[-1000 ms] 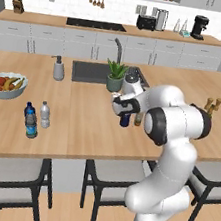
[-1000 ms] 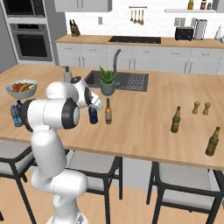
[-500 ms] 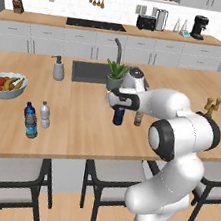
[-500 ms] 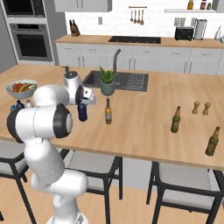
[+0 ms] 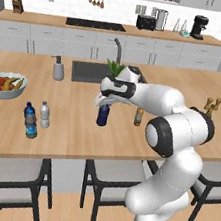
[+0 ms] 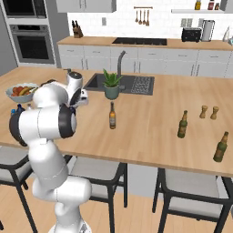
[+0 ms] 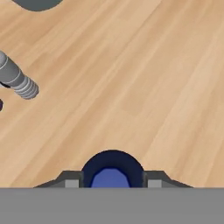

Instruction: Move the plastic bottles in the middle to the plastics group, and the glass bottles in the middle to the glass group.

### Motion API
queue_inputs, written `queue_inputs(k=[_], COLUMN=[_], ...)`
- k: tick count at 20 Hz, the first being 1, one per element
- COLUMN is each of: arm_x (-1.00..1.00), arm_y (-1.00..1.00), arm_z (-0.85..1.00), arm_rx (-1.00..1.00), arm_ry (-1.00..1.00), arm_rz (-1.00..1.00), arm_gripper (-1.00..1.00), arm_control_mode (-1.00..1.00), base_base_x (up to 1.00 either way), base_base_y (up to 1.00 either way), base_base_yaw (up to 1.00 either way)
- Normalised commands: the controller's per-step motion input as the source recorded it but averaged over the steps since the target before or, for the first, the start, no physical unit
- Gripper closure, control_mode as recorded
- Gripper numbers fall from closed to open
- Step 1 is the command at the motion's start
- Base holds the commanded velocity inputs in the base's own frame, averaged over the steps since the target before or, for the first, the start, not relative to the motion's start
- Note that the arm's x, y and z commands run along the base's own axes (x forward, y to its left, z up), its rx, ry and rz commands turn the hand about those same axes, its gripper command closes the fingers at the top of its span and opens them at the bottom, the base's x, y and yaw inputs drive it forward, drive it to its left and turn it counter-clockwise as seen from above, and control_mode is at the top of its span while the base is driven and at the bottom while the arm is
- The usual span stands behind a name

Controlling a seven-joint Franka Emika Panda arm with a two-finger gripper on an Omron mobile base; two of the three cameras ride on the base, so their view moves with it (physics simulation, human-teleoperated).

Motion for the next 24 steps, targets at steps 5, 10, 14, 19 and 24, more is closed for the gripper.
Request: queue_inputs(k=[5, 10, 14, 19, 24], arm_x=[-0.04, -0.01, 0.00, -0.09, -0.01], arm_y=[0.64, 0.73, 0.75, 0.56, 0.27], arm_z=[-0.02, 0.00, 0.00, -0.01, -0.15], arm_rx=[-0.01, 0.00, 0.00, 0.00, 0.00], arm_ry=[-0.01, -0.10, -0.02, 0.00, 0.00], arm_rz=[0.31, 0.24, 0.17, 0.13, 0.09], arm_gripper=[1.00, 1.00, 1.00, 1.00, 1.00], arm_control_mode=[-1.00, -1.00, -1.00, -1.00, -1.00], base_base_x=[0.00, 0.00, 0.00, 0.00, 0.00], base_base_y=[0.00, 0.00, 0.00, 0.00, 0.00], base_base_yaw=[0.00, 0.00, 0.00, 0.00, 0.00])
